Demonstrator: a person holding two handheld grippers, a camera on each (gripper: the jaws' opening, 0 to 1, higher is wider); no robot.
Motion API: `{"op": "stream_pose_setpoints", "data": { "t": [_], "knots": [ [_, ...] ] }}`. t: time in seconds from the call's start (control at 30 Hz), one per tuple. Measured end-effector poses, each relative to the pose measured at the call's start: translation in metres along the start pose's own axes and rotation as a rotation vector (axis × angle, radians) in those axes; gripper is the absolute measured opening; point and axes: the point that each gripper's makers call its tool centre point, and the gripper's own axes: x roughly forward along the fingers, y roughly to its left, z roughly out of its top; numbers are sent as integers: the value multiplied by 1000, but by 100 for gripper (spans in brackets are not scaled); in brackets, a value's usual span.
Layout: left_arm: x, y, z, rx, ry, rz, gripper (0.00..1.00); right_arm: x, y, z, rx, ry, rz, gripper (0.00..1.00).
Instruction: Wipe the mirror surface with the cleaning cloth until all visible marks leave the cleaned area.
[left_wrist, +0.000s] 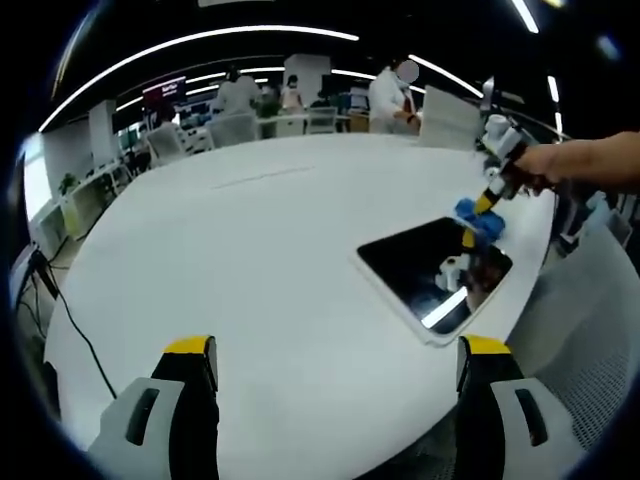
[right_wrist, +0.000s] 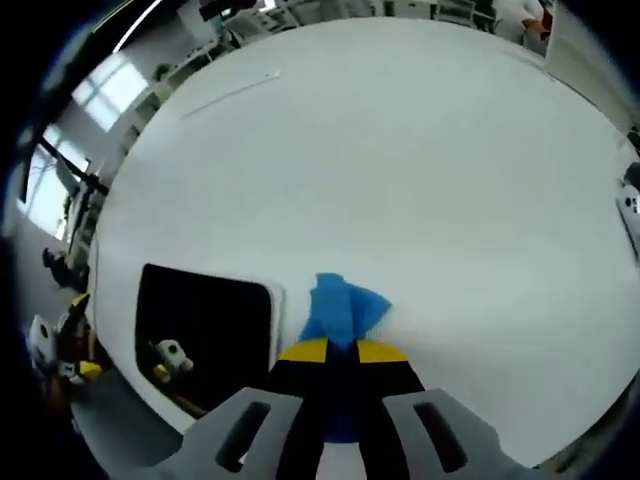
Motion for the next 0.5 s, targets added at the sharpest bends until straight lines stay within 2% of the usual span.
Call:
{"op": "stream_pose_setpoints", "data": {
  "t": [0.13, 0.5],
  "knots": [
    [0, -3, 1, 15, -3, -6, 100, -5, 2, 5, 46, -13, 28, 2],
    [0, 0, 0, 10, 4, 3, 100, -13, 10, 15, 71, -36, 49, 2]
  ]
}}
